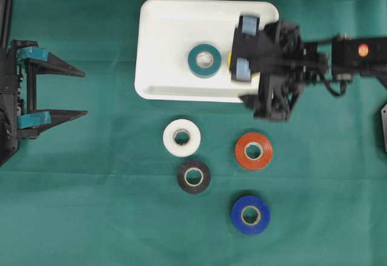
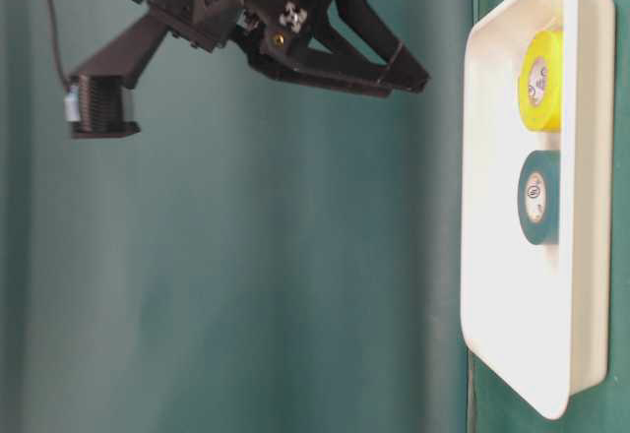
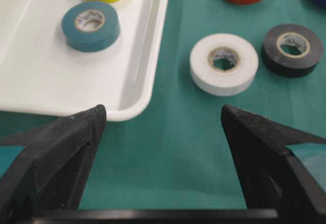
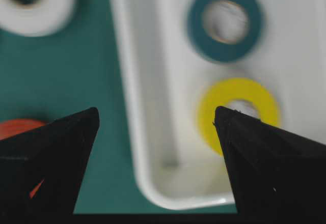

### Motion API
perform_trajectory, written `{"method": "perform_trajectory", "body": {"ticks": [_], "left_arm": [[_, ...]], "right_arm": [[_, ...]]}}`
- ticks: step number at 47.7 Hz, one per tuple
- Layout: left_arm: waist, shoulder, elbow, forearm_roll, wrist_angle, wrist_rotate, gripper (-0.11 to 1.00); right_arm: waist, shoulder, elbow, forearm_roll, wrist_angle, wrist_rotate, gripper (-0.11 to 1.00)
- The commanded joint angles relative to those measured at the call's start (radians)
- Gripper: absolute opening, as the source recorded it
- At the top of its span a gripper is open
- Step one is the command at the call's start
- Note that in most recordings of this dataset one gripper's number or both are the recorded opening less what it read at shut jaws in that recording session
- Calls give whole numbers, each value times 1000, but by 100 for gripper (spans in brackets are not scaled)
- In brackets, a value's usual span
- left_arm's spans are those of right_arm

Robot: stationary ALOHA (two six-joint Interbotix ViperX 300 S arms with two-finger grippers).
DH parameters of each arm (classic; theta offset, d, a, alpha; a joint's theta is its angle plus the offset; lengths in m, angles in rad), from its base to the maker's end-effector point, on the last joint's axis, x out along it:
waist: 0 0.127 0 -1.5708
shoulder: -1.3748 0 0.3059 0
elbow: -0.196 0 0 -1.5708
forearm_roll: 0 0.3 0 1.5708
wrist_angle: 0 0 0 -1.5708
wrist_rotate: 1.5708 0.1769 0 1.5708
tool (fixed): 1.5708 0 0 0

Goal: Pick up the tape from a random location and place it into the white case.

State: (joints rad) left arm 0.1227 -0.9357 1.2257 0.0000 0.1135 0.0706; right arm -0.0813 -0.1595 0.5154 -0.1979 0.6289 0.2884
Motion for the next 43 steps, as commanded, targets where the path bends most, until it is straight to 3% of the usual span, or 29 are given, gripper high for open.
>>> {"method": "perform_trajectory", "body": {"ticks": [1,14,43], "left_arm": [[3,6,-14,-2,-9,0,94],[3,6,-12,-2,-5,-2,94],[3,3,-14,-2,-15,0,94]], "right_arm": [[26,-28,-12,0,-14,2,86],[35,-117,55,0,-41,3,86],[37,-517,357,-9,-190,3,86]]}}
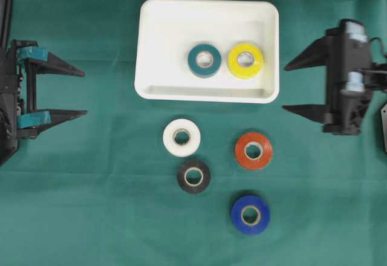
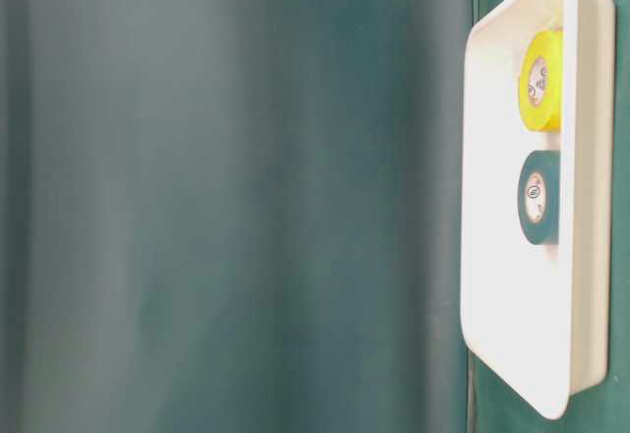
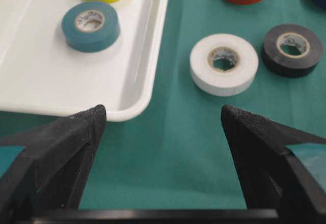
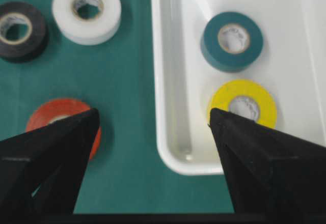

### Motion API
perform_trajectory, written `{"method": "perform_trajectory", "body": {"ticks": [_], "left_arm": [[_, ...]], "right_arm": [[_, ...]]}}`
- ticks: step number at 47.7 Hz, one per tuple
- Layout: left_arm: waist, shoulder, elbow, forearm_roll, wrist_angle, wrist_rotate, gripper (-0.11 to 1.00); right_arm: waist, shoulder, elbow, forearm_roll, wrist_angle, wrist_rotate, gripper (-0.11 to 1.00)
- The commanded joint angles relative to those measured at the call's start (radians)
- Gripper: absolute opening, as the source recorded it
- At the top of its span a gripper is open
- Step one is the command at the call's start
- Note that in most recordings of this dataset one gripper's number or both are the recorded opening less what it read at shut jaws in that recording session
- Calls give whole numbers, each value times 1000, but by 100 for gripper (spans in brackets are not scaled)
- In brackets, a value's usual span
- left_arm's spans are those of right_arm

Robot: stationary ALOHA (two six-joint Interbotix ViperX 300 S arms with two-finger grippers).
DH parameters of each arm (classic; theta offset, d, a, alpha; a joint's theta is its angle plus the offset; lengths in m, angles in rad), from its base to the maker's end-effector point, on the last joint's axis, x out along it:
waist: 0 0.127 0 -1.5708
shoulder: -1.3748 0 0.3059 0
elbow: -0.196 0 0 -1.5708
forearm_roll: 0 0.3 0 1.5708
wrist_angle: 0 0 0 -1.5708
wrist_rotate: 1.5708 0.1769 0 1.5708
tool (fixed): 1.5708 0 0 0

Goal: Pick up the tape from a random location and place it into the white case.

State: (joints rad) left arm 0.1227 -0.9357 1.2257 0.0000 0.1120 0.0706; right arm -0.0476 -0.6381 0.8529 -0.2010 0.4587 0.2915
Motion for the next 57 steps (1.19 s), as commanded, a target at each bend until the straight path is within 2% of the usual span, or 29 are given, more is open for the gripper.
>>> {"method": "perform_trajectory", "body": {"ticks": [1,14,30,57], "left_arm": [[3,3,-12,-2,-14,0,94],[3,3,-12,-2,-23,0,94],[3,8,-12,-2,-23,0,94],[-14,6,-12,-2,-15,-2,94]], "right_arm": [[3,-46,31,-6,-25,0,86],[3,-130,179,-6,-166,0,86],[3,-141,321,11,-328,3,86],[2,-144,330,14,-347,3,86]]}}
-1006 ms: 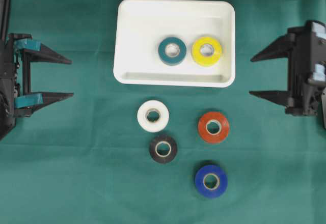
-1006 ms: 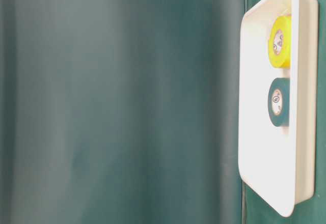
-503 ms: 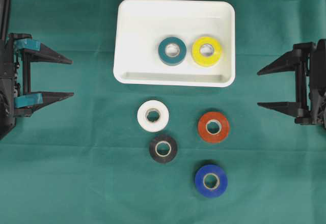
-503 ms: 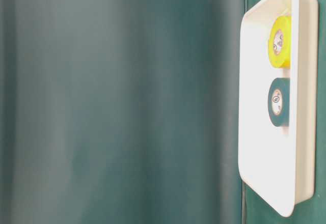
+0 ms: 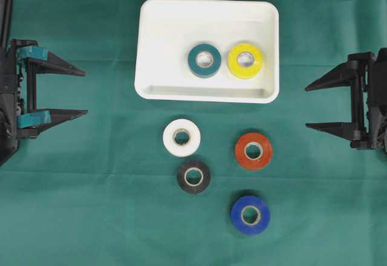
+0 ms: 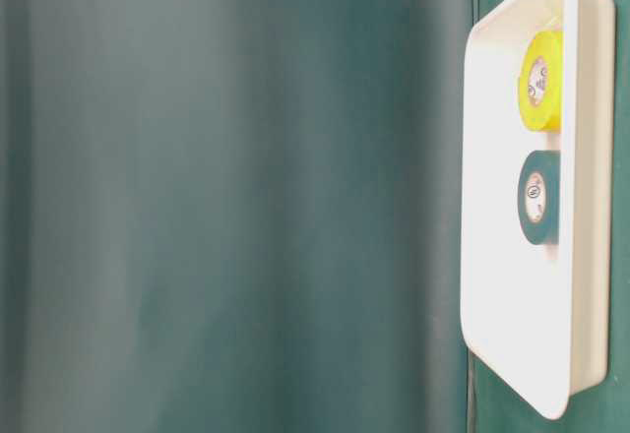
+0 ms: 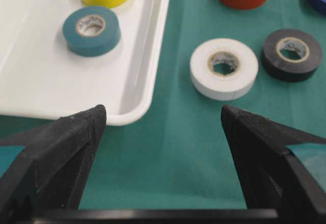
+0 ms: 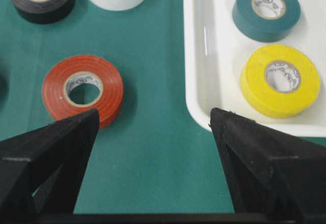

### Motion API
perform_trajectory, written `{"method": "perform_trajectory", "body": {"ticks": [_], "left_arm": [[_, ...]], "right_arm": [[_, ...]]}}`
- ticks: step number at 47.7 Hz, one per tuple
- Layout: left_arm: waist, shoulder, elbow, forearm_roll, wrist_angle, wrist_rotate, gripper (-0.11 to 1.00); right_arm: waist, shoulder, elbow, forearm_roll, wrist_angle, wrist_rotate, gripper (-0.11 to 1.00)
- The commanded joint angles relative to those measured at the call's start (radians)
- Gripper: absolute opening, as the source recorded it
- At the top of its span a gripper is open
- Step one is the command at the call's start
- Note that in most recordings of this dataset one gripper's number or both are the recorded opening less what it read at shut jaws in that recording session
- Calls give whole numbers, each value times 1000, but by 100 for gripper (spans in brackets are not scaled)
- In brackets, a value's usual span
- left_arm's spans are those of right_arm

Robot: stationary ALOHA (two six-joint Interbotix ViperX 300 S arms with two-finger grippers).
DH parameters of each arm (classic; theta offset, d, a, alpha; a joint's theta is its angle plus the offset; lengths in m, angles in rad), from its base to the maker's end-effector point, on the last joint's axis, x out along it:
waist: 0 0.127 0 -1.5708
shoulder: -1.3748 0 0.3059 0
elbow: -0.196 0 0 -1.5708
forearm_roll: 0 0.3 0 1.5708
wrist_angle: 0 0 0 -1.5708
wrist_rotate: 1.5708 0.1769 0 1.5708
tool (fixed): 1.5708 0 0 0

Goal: Pick up the tape from a random location and place it into the white case.

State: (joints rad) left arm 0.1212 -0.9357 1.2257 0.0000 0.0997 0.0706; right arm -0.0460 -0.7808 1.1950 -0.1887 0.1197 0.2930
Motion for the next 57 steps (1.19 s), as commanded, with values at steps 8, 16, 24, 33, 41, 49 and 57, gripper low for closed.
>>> {"method": "perform_trajectory", "body": {"ticks": [8,16,24,33,41,49,57], "left_arm": [[-77,5,-14,-2,2,-2,94],[-126,5,-14,-5,3,-5,94],[-153,5,-14,-5,18,-28,94],[-158,6,-14,-5,25,-37,94],[-158,11,-15,-5,18,-38,94],[-161,25,-18,-5,-23,-57,94],[-186,91,-32,-5,-95,-84,94]], "right_arm": [[0,-2,-17,2,-9,2,86],[0,-2,-18,2,-8,2,86],[0,-2,-18,2,-8,2,86],[0,-2,-20,-2,-2,0,86],[0,-2,-20,-2,-2,0,86],[0,-2,-20,-2,-3,0,86],[0,-2,-21,-2,-5,0,86]]}}
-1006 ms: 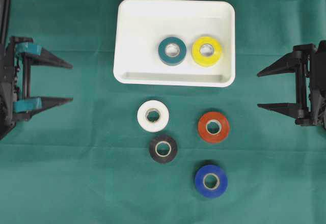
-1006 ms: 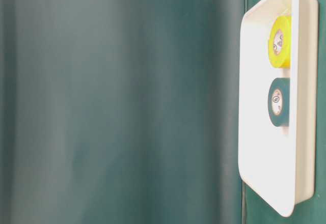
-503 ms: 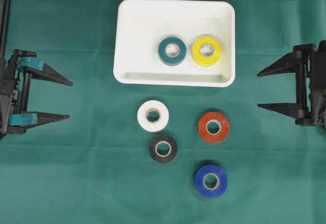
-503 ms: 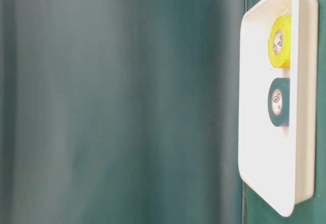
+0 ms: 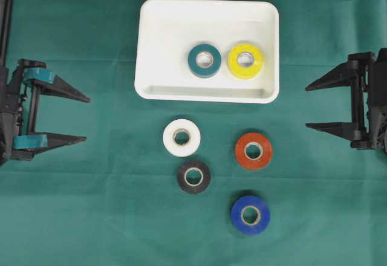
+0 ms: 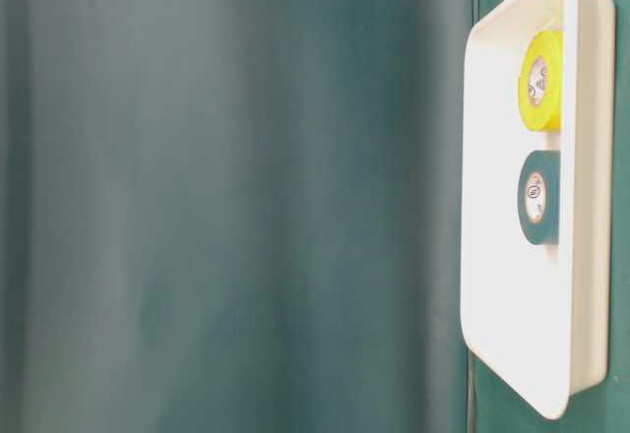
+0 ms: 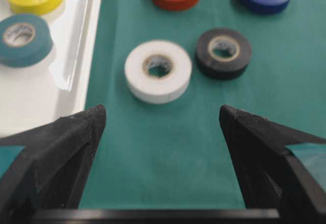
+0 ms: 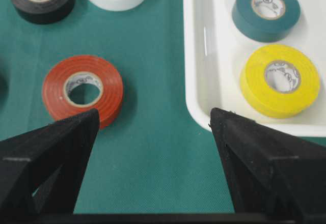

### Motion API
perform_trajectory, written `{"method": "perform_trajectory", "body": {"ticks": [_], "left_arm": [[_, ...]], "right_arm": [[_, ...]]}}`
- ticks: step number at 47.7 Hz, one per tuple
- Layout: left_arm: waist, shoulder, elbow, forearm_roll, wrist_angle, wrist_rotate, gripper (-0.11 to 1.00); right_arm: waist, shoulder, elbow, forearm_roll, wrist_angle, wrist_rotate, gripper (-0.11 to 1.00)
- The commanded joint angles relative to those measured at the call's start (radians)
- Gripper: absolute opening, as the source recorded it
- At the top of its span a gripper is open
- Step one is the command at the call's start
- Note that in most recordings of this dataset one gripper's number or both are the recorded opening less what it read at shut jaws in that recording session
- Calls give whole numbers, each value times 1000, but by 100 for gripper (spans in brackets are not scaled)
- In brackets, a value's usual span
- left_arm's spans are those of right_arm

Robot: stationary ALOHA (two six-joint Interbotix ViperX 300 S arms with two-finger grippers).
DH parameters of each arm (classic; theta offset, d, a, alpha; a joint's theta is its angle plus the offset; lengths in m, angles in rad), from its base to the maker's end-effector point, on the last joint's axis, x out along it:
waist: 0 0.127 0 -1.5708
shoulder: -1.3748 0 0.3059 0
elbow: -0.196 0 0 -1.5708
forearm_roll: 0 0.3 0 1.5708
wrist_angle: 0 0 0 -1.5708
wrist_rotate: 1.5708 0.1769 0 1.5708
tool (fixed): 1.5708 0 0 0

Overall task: Pick up the tape from a random location and place it into the white case.
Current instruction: 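Move the open left gripper right over the orange-red tape roll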

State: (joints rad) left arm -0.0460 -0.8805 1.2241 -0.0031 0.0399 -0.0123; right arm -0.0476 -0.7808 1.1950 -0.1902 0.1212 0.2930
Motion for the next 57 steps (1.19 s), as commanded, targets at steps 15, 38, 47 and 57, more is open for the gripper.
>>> {"method": "perform_trajectory", "body": {"ticks": [15,38,47,57], "left_arm": [[-37,252,-135,-2,-150,-2,94],[-37,627,-471,-2,-173,-2,94],[-38,736,-620,-2,-138,-2,94],[-37,851,-790,-2,-67,5,94]], "right_arm": [[2,-2,-23,-2,-8,0,86],[2,0,-23,-3,-5,-2,86],[2,0,-23,-3,-5,-2,86],[2,0,-23,-3,-5,-2,86]]}}
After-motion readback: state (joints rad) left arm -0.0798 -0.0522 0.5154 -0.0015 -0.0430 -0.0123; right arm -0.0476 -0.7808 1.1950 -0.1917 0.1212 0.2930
